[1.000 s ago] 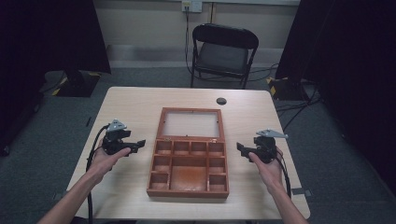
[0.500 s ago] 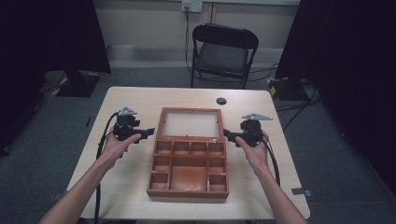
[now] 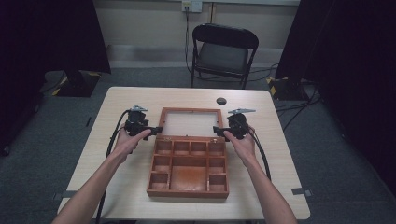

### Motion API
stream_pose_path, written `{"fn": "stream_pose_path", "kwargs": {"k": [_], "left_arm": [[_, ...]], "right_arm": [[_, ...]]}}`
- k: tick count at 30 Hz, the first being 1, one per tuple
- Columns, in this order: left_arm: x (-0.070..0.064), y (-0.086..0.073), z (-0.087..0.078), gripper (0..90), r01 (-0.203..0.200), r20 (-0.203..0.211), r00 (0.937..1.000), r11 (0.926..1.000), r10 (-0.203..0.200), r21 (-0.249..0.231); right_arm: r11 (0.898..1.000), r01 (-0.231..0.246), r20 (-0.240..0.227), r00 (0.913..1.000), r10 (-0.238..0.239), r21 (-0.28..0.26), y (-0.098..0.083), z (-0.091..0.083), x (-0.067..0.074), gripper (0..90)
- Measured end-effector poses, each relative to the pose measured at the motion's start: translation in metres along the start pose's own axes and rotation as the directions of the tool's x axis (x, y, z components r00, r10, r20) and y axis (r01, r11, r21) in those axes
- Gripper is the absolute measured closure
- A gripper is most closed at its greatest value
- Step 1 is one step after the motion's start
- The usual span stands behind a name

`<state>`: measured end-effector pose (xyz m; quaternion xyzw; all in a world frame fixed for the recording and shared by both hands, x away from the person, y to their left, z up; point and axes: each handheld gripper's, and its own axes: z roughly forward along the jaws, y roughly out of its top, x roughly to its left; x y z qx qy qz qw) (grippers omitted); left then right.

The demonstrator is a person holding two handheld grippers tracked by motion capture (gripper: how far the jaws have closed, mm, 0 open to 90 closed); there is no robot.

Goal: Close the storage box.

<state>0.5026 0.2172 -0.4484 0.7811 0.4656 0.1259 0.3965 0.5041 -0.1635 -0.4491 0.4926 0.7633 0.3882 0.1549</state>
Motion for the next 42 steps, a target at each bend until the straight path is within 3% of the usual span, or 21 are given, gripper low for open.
{"fn": "stream_pose_path", "kwargs": {"k": [2, 7, 10, 12, 13, 21, 25, 27, 32, 33, 36, 42], "left_arm": [[0.000, 0.000, 0.004, 19.7, 0.011, 0.011, 0.9999, 0.9999, -0.011, 0.006], [0.000, -0.001, 0.018, 18.2, 0.044, 0.003, 0.9990, 0.9984, -0.044, 0.036], [-0.004, -0.001, 0.024, 15.8, 0.035, 0.003, 0.9994, 0.9975, -0.035, 0.061], [-0.005, -0.001, 0.026, 15.8, 0.035, 0.007, 0.9993, 0.9978, -0.035, 0.055], [-0.006, -0.001, 0.029, 15.4, 0.046, 0.015, 0.9988, 0.9978, -0.047, 0.048], [-0.008, 0.002, 0.036, 15.6, 0.065, 0.027, 0.9974, 0.9965, -0.067, 0.052], [-0.006, 0.001, 0.038, 14.7, 0.081, 0.038, 0.9958, 0.9952, -0.083, 0.055], [-0.005, 0.000, 0.041, 13.5, 0.111, 0.055, 0.9920, 0.9923, -0.114, 0.055], [-0.004, 0.001, 0.044, 12.1, 0.131, 0.069, 0.9884, 0.9896, -0.135, 0.058], [-0.006, 0.001, 0.046, 11.5, 0.130, 0.070, 0.9885, 0.9897, -0.134, 0.060], [-0.007, 0.003, 0.047, 11.2, 0.122, 0.068, 0.9896, 0.9901, -0.127, 0.070], [-0.011, 0.007, 0.050, 9.0, 0.111, 0.061, 0.9912, 0.9894, -0.117, 0.094]], "right_arm": [[1.000, 0.004, 0.006, 1.0000, -0.004, 0.010, -0.001, 0.003, 0.000, 19.9], [0.999, -0.042, -0.001, 0.9991, 0.042, 0.027, -0.002, 0.014, -0.005, 18.0], [0.998, -0.051, -0.002, 0.9987, 0.051, 0.034, -0.002, 0.019, -0.005, 17.5], [0.997, -0.059, -0.001, 0.9983, 0.059, 0.051, -0.002, 0.021, -0.005, 17.4], [0.995, -0.085, -0.017, 0.9961, 0.086, 0.061, -0.002, 0.026, -0.006, 17.1], [0.992, -0.103, -0.032, 0.9939, 0.106, 0.073, 0.001, 0.036, -0.003, 14.0], [0.982, -0.163, -0.050, 0.9845, 0.168, 0.099, 0.004, 0.042, -0.003, 13.5], [0.983, -0.157, -0.053, 0.9853, 0.162, 0.099, 0.004, 0.042, -0.004, 13.0], [0.979, -0.181, -0.073, 0.9794, 0.189, 0.096, 0.002, 0.044, -0.006, 12.7], [0.975, -0.200, -0.092, 0.9737, 0.209, 0.093, 0.000, 0.045, -0.008, 12.8], [0.977, -0.193, -0.094, 0.9751, 0.201, 0.092, 0.001, 0.046, -0.008, 12.7], [0.971, -0.216, -0.107, 0.9682, 0.226, 0.099, 0.000, 0.048, -0.008, 12.8]]}}
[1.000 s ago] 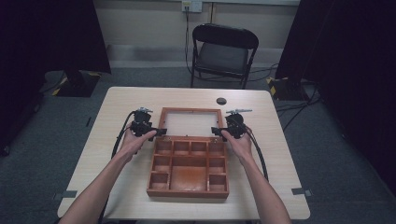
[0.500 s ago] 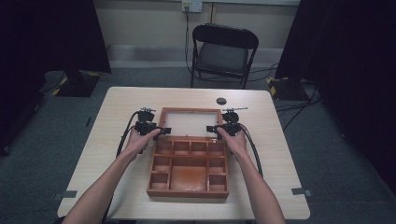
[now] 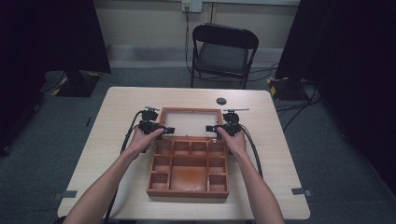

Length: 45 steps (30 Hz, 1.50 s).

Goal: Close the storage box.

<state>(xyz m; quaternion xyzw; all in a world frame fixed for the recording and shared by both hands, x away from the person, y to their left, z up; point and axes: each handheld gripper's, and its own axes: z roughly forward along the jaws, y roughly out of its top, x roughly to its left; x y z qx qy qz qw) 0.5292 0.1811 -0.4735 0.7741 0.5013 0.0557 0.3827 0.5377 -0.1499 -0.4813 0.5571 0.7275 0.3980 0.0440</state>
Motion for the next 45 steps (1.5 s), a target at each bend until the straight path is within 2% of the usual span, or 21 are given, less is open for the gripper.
{"fn": "stream_pose_path", "kwargs": {"k": [5, 8, 11, 12, 19, 22, 23, 28, 30, 33, 35, 39, 43, 45], "left_arm": [[0.005, -0.002, 0.002, 8.3, 0.038, 0.034, 0.9987, 0.9993, -0.038, -0.003], [0.005, -0.001, 0.002, 8.2, 0.034, 0.034, 0.9988, 0.9994, -0.034, 0.001], [0.007, -0.002, 0.003, 8.5, 0.053, 0.051, 0.9973, 0.9986, -0.053, 0.004], [0.009, -0.003, 0.004, 8.8, 0.070, 0.084, 0.9939, 0.9975, -0.071, 0.010], [0.008, -0.002, 0.004, 9.0, 0.075, 0.081, 0.9938, 0.9970, -0.076, 0.018], [0.009, -0.002, 0.004, 9.8, 0.080, 0.091, 0.9925, 0.9966, -0.081, 0.018], [0.010, -0.003, 0.004, 10.6, 0.087, 0.106, 0.9905, 0.9961, -0.088, 0.014], [0.009, -0.001, 0.001, 13.8, 0.070, 0.110, 0.9915, 0.9975, -0.070, 0.002], [0.006, 0.003, -0.002, 14.4, 0.042, 0.088, 0.9953, 0.9991, -0.041, -0.008], [0.004, 0.004, -0.005, 16.3, 0.026, 0.089, 0.9957, 0.9996, -0.024, -0.013], [0.004, 0.004, -0.007, 17.5, 0.016, 0.087, 0.9961, 0.9995, -0.014, -0.026], [0.000, 0.006, -0.009, 19.1, 0.008, 0.076, 0.9971, 0.9990, -0.005, -0.044], [0.000, 0.007, -0.014, 20.8, 0.000, 0.071, 0.9975, 0.9983, 0.004, -0.059], [0.002, 0.008, -0.019, 27.1, -0.003, 0.081, 0.9966, 0.9973, 0.009, -0.073]], "right_arm": [[0.999, -0.031, -0.014, 0.9994, 0.031, 0.011, 0.000, 0.000, -0.002, 12.9], [1.000, -0.012, -0.006, 0.9999, 0.012, 0.010, 0.000, 0.000, 0.000, 13.1], [0.998, -0.054, -0.065, 0.9963, 0.056, 0.035, -0.001, 0.001, -0.004, 15.5], [0.997, -0.065, -0.075, 0.9949, 0.068, 0.042, -0.001, 0.001, -0.004, 15.9], [0.998, -0.054, -0.080, 0.9951, 0.057, 0.040, -0.002, 0.000, -0.004, 16.1], [0.999, -0.049, -0.081, 0.9954, 0.051, 0.024, -0.003, 0.000, -0.004, 16.1], [0.999, -0.045, -0.081, 0.9957, 0.046, 0.013, -0.004, 0.000, -0.004, 16.1], [1.000, -0.007, -0.052, 0.9986, 0.006, -0.015, -0.001, -0.005, 0.002, 16.3], [1.000, 0.005, -0.040, 0.9992, -0.006, -0.028, 0.001, -0.008, 0.004, 17.5], [0.999, 0.013, -0.031, 0.9994, -0.014, -0.052, 0.002, -0.012, 0.006, 20.7], [0.998, 0.005, -0.033, 0.9994, -0.007, -0.068, 0.003, -0.015, 0.006, 21.9], [0.996, 0.004, -0.045, 0.9989, -0.008, -0.089, 0.006, -0.019, 0.010, 18.6], [0.995, 0.003, -0.053, 0.9986, -0.008, -0.099, 0.008, -0.023, 0.011, 20.5], [0.993, 0.011, -0.050, 0.9986, -0.017, -0.114, 0.009, -0.028, 0.012, 23.5]]}}
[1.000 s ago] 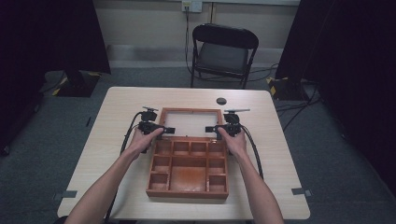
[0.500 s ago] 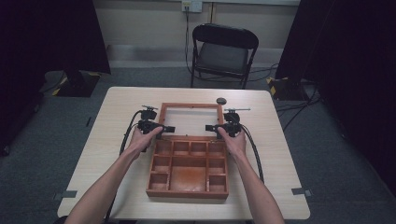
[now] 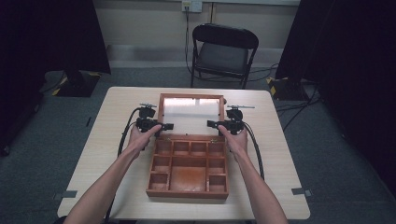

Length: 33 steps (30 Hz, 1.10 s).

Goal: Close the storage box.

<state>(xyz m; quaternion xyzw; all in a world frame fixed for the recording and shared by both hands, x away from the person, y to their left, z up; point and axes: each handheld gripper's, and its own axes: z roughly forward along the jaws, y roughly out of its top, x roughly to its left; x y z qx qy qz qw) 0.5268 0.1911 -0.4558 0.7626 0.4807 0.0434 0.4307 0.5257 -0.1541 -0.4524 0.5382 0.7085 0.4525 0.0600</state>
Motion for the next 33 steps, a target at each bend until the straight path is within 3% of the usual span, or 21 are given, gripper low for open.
{"fn": "stream_pose_path", "kwargs": {"k": [11, 22, 28, 29, 33], "left_arm": [[-0.007, 0.004, -0.016, 29.1, -0.034, 0.016, 0.9993, 0.9985, 0.035, -0.043], [-0.014, 0.004, -0.032, 29.7, -0.068, 0.044, 0.9965, 0.9950, 0.072, -0.074], [-0.015, 0.000, -0.041, 37.1, -0.065, 0.053, 0.9960, 0.9914, 0.072, -0.114], [-0.017, -0.001, -0.044, 41.5, -0.102, 0.026, 0.9941, 0.9876, 0.105, -0.119], [-0.019, -0.002, -0.048, 40.0, -0.082, 0.051, 0.9947, 0.9877, 0.090, -0.133]], "right_arm": [[0.999, 0.023, -0.008, 0.9997, -0.024, -0.040, 0.005, -0.018, 0.008, 29.2], [0.996, 0.052, -0.021, 0.9984, -0.053, -0.069, 0.006, -0.035, 0.019, 28.8], [0.994, 0.059, -0.032, 0.9976, -0.062, -0.088, 0.005, -0.043, 0.022, 32.3], [0.993, 0.065, -0.031, 0.9972, -0.068, -0.094, 0.004, -0.046, 0.024, 31.9], [0.993, 0.064, -0.041, 0.9968, -0.068, -0.097, 0.003, -0.050, 0.027, 30.0]]}}
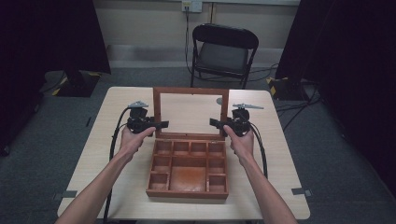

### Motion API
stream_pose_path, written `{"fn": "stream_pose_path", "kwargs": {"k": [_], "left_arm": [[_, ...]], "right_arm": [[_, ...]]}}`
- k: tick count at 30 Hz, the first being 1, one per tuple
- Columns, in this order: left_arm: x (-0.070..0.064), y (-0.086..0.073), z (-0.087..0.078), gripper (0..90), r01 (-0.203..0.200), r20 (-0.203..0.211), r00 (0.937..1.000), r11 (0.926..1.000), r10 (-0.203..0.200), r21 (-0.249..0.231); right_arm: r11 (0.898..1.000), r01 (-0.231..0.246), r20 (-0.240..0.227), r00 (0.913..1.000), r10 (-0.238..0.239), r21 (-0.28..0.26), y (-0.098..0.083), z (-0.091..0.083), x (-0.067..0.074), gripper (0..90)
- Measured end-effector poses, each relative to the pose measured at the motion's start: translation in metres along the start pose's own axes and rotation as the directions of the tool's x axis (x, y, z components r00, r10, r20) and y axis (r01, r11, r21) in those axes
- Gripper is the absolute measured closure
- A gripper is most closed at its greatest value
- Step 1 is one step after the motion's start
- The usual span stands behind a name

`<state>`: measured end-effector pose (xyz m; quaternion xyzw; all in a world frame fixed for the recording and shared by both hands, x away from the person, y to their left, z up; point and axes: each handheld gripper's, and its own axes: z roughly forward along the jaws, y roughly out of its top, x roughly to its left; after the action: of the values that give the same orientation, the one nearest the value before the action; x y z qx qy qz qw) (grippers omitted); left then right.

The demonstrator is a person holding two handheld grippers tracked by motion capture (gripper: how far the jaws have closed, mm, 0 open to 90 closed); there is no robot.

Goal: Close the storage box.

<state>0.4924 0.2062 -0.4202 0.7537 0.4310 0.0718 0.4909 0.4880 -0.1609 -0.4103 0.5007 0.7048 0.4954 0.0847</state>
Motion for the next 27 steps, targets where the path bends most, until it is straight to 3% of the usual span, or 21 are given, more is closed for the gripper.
{"fn": "stream_pose_path", "kwargs": {"k": [6, 14, 21, 27], "left_arm": [[-0.008, 0.002, -0.005, 42.0, -0.057, -0.010, 0.9983, 0.9983, 0.057, -0.002], [-0.009, -0.001, -0.014, 46.2, -0.032, 0.033, 0.9989, 0.9987, 0.034, -0.040], [-0.012, -0.001, -0.018, 46.7, -0.058, 0.038, 0.9975, 0.9976, 0.059, -0.038], [-0.013, -0.003, -0.019, 46.9, -0.056, 0.036, 0.9977, 0.9973, 0.057, -0.048]], "right_arm": [[1.000, 0.022, 0.000, 0.9998, -0.022, 0.004, -0.001, -0.009, 0.006, 31.1], [0.999, 0.032, -0.012, 0.9994, -0.032, -0.012, -0.006, -0.018, 0.011, 33.2], [0.999, 0.021, -0.024, 0.9995, -0.022, -0.033, -0.009, -0.022, 0.011, 35.7], [0.999, 0.026, -0.030, 0.9992, -0.027, -0.031, -0.010, -0.023, 0.010, 35.9]]}}
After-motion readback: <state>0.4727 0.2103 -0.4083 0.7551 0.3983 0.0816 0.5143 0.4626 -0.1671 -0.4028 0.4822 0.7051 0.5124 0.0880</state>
